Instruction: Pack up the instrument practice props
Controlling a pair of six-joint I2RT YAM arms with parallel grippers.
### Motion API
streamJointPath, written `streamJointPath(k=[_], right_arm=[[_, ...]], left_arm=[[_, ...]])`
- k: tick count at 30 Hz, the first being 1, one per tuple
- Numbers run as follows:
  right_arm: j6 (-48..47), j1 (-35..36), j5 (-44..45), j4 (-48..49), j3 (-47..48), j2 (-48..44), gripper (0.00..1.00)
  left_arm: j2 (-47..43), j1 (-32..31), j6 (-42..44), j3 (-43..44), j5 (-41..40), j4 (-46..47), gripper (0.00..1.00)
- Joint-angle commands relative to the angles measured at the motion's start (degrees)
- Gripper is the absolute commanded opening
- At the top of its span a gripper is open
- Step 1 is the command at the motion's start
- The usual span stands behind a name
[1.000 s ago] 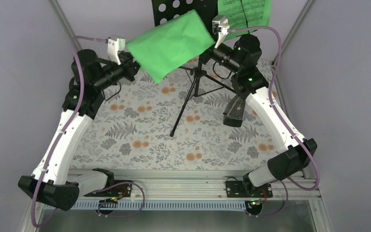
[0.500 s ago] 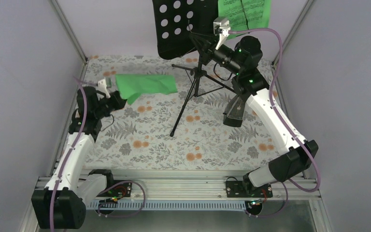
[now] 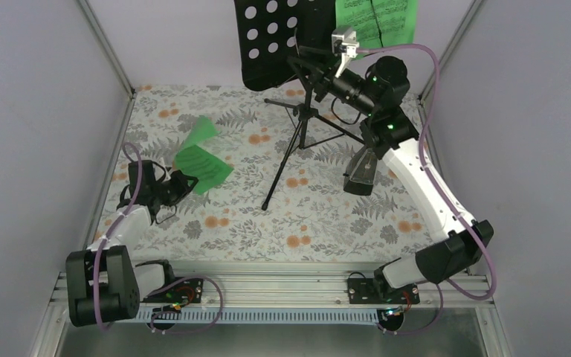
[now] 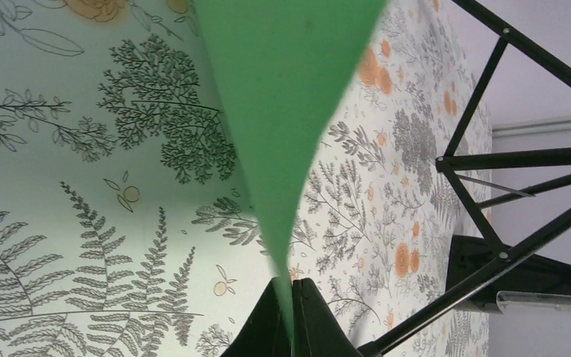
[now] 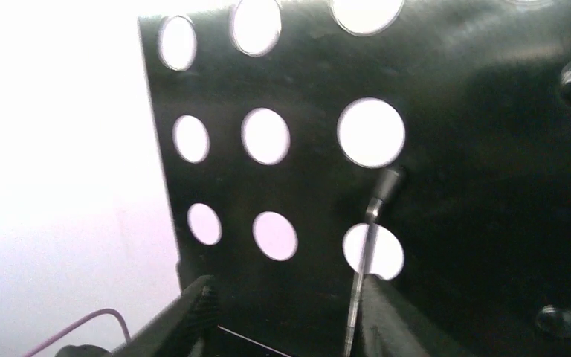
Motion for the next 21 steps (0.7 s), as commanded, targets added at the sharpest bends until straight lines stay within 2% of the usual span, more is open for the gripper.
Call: streamJointPath(k=[1, 5, 8, 13, 15, 17, 18, 20, 21], right_arm=[[-0.5, 0.0, -2.7, 1.6, 0.5, -3.4, 0.55], [-0.4, 0.1, -3.6, 1.7, 0.0, -4.9, 0.75], [-0.3, 0.0, -3.8, 2.3, -1.0, -6.6, 0.84], [-0.7, 0.0, -5.3, 2.3, -3.0, -9.2, 0.95], [-1.2, 0.1, -3.8, 1.5, -4.5, -11.1, 0.97], [-2.2, 0.1, -0.6, 0.6, -6.9, -13.8, 0.99], [-2.5, 0.0, 1.5, 0.0, -8.3, -15.3, 1.00], [-3.4, 0.0, 5.9, -1.3, -12.1, -18.8, 1.00], [-3.7, -0.1, 8.1, -1.5, -14.5, -20.5, 1.00]], left_arm=[[3.2, 1.0, 1.8, -0.6, 2.2, 1.5, 0.02], [5.0, 1.4, 2.9, -1.2, 1.7, 1.7, 0.02], [4.2, 1.8, 3.8, -0.7, -0.2, 0.6, 0.05], [1.6, 2.4, 7.4, 3.0, -7.0, -3.5, 0.27], [0.0, 2.6, 7.8, 4.0, -9.6, -4.4, 0.43], [-1.5, 2.9, 8.0, 5.2, -12.3, -5.4, 0.75], [-2.1, 3.0, 8.3, 5.7, -13.7, -5.8, 0.85], [-3.3, 3.2, 8.8, 6.6, -16.6, -6.6, 0.99], [-4.0, 3.2, 8.8, 7.1, -18.3, -7.0, 1.00]])
